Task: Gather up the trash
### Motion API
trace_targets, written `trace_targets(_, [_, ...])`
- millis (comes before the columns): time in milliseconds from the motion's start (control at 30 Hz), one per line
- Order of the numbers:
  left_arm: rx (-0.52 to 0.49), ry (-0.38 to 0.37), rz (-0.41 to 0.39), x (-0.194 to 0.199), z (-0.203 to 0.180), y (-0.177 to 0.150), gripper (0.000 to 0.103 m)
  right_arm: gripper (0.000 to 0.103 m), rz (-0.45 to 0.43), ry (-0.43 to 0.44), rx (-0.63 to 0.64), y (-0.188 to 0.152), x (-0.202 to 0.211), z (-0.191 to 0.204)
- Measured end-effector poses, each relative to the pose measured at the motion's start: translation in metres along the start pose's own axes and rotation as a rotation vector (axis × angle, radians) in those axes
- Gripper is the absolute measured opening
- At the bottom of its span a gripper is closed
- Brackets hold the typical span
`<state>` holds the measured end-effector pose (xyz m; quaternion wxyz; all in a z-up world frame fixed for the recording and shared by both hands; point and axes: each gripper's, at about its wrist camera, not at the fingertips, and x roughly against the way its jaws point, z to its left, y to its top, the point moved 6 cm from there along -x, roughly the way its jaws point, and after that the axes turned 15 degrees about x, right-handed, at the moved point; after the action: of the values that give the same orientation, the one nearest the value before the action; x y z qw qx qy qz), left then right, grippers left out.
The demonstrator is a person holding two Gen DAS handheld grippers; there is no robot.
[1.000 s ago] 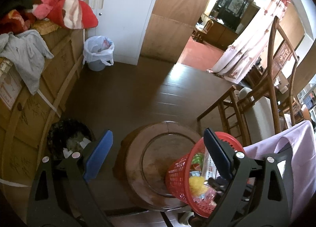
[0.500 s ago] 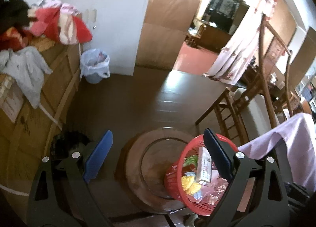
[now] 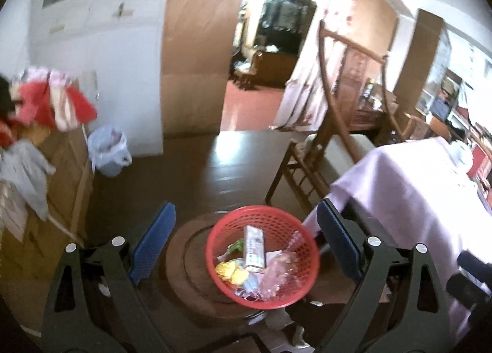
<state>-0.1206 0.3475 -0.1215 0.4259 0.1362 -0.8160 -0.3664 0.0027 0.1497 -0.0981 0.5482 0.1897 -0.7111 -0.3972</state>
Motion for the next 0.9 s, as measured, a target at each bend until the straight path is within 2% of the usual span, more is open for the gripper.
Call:
trace_targets(200, [-0.078,-0.013,-0.068,0.064,-0.016,0.012,0.096,0.061,-0.118,0.016,-0.014,0.014,0.053,-0.01])
trace_targets(300, [-0.059,-0.041,-0.043,0.09,-0.014,0.017,0.096,0.065,-0.162,0.015,-0.016,0.018,0.077,-0.011])
trace_targets(367, [-0.051,-0.044,-0.031,0.104,-0.014,0.02,0.096,0.073,-0.185,0.009,-0.024,0.017,0.088,-0.01])
trace_targets(533, [-0.041,-0.005,-0.081,0.137,-0.008,0.026,0.096,0.077,-0.201,0.033,-0.048,0.007,0.096,-0.007])
trace_targets(633, [0.018,0.025,-0.056,0.124,0.008,0.01,0.096,0.083,-0.177,0.034,-0.057,0.003,0.081,-0.001])
trace_targets(733, [0.0,0.089,0.005,0.093,0.02,-0.012,0.096,0.083,-0.104,0.029,-0.053,-0.009,0.054,0.008])
trace_targets(800, [-0.001,0.121,0.014,0.075,0.025,-0.024,0.096,0.083,-0.044,0.009,-0.046,-0.02,0.03,0.012])
trace_targets(900, [-0.015,0.143,0.048,0.049,0.03,-0.042,0.096,0.083,0.027,-0.018,-0.032,-0.034,-0.002,0.015])
